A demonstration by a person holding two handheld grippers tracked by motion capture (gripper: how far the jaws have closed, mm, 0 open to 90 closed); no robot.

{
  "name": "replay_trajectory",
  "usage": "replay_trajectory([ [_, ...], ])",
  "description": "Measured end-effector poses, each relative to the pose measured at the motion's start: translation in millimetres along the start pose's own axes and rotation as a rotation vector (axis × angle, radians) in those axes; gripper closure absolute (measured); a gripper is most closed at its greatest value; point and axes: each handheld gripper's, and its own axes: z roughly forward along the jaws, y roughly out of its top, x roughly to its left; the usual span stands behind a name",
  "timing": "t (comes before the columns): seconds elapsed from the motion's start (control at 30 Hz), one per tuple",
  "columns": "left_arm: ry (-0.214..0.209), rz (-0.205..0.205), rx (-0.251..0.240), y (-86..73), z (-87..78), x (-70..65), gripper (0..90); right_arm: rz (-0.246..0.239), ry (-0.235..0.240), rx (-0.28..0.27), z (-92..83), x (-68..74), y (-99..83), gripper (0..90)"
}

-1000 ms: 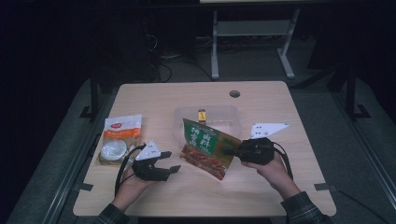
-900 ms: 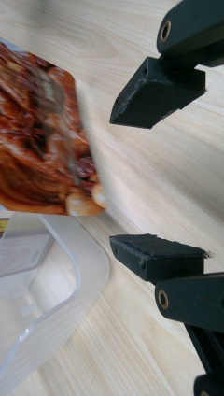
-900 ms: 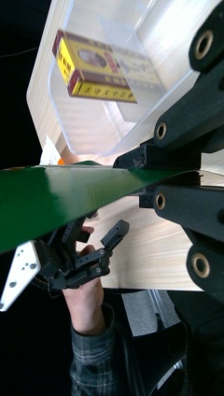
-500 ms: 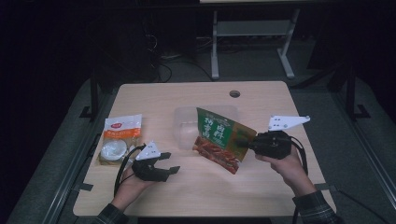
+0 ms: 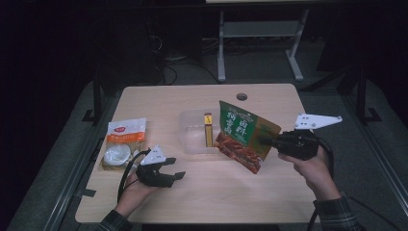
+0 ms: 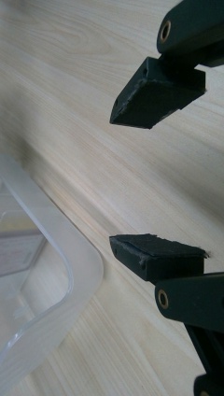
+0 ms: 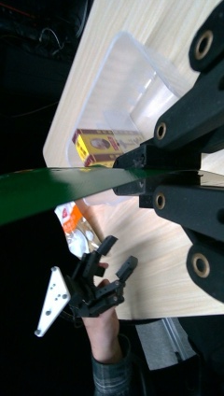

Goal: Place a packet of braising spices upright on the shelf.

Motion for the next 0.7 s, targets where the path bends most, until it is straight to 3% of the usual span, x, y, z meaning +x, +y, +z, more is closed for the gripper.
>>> replay_trajectory([
  [0.13,0.000,0.003,0.004,-0.1,0.5,-0.9,34.8,0.018,-0.043,-0.021,-2.8,-7.5,3.4,89.8],
  [0.7,-0.001,-0.008,0.000,-0.8,2.3,-2.3,34.8,0.025,-0.102,-0.074,8.5,-34.2,22.5,89.8],
])
